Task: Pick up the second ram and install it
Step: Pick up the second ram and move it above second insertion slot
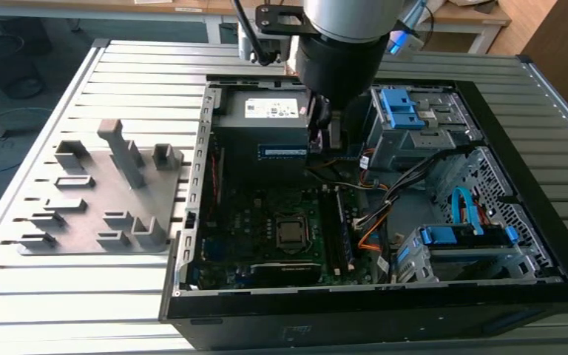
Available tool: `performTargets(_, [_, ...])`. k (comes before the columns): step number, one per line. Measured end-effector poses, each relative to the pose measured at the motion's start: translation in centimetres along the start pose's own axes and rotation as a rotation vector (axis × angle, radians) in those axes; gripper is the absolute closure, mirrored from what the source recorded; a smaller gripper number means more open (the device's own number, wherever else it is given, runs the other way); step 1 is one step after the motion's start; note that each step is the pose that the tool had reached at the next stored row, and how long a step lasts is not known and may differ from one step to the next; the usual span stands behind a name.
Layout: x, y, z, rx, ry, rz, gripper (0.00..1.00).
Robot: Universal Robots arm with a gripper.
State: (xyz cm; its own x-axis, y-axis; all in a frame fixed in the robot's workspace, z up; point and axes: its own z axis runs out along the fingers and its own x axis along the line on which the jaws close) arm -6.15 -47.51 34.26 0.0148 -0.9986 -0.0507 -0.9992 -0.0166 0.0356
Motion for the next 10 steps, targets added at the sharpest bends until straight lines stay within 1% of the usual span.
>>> performTargets(10, [0.06,-0.11,1.17,0.0,0.0001,0.0,0.86])
